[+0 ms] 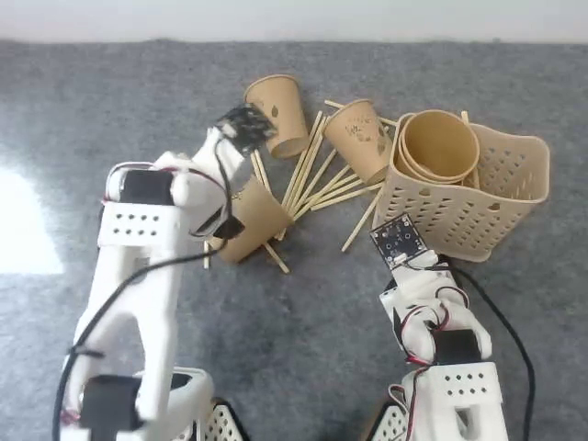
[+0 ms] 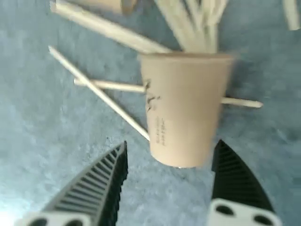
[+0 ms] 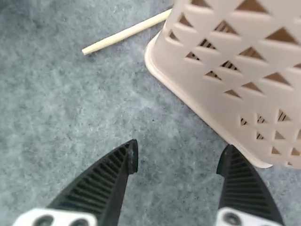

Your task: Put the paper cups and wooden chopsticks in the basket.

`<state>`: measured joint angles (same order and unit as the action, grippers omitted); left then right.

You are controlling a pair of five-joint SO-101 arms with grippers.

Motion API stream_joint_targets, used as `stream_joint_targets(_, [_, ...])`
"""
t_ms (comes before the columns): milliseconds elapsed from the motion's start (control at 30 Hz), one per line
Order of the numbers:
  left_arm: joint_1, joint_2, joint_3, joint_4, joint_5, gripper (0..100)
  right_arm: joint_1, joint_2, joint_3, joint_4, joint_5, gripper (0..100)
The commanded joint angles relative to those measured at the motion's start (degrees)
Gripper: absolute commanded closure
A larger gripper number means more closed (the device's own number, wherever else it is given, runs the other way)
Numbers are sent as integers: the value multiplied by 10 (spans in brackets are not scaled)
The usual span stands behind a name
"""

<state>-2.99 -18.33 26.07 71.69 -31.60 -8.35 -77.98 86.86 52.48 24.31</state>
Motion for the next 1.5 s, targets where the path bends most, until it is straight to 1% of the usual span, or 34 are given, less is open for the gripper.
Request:
stream_joint_targets(0, [-22,-1,47,-123,50,709,5,-7,-6,-7,-4,719])
stream_joint_targets(67, [-18,-7,73,-155,68,709,6,-7,-4,-7,-4,719])
stream_joint_targets(233, [28,-13,131,-160,73,709,4,-7,-4,-7,-4,719])
stream_joint_targets(367, [35,-10,151,-160,69,709,4,-7,-6,-7,-4,719])
stream_joint_targets(400, [33,-8,151,-159,62,709,4,-7,-6,-7,-4,719])
stream_joint_targets(600, [35,-9,193,-156,-40,709,4,-7,-4,-7,-4,719])
stream_joint_targets(833, [35,-11,203,-160,-41,709,4,-7,-4,-8,-4,719])
stream_joint_targets(967, [47,-7,207,-188,-41,709,4,-7,-4,-7,-4,719])
stream_joint_targets(1200, [102,-7,235,-192,-50,710,4,-7,-4,-7,-4,719])
stream_joint_targets(1300, [116,-8,261,-183,-127,710,4,-7,-7,-7,-4,719])
stream_joint_targets(1433, [113,-8,283,-128,-252,710,7,-7,-10,-7,-4,719])
stream_joint_targets(1467, [102,-8,284,-112,-281,710,7,-7,-12,-7,-4,719])
